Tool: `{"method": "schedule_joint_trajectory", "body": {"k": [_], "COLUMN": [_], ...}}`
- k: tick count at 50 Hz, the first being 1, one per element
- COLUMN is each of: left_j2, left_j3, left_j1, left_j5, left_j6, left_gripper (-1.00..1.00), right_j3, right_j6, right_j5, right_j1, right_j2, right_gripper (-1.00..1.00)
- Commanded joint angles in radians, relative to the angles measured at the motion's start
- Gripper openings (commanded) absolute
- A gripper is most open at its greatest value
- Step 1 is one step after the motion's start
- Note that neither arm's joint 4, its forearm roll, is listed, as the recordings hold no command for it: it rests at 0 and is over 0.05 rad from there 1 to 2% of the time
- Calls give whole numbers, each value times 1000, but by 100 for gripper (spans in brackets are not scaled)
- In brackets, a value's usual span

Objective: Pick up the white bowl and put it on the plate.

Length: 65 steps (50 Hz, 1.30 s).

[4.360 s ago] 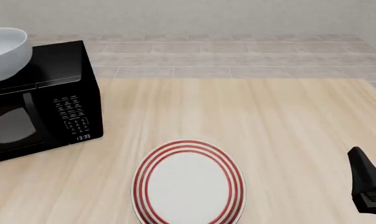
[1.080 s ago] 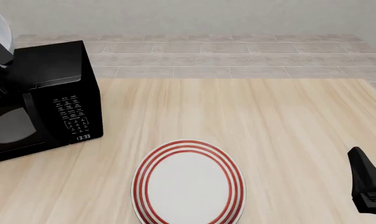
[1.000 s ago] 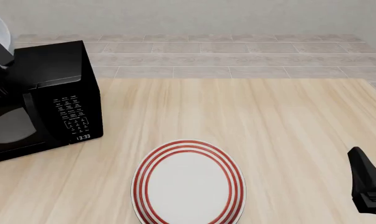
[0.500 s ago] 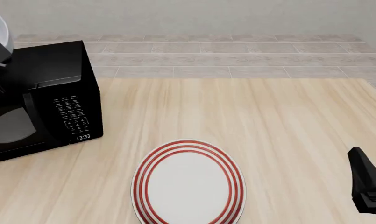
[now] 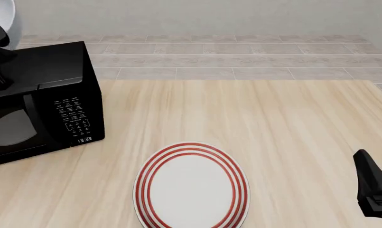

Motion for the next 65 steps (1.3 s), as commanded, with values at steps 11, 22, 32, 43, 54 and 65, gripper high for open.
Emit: {"method": "schedule_joint_trajectory", "body": {"k": [11, 22, 32, 43, 54, 65], "left_j2": [-82, -103, -100, -74, -49, 6], "left_j3": [-13, -37, -46, -61, -87, -91], "left_j1": [-156, -254, -353, -430, -527, -617], "left_j5": [40, 72, 87, 85, 92, 53], "left_j6": [-54, -68, -90, -103, -103, -112], "left_gripper": [-100, -100, -100, -100, -100, -100], "right_j3": [4, 4, 4, 4, 4, 4], "right_j6": [0, 0, 0, 0, 0, 0], "right_j5": [-4, -4, -4, -4, -4, -4], "right_j1": [0, 0, 0, 0, 0, 0], "right_j2": [0, 0, 0, 0, 0, 0], "right_gripper": [100, 100, 100, 100, 100, 100]}}
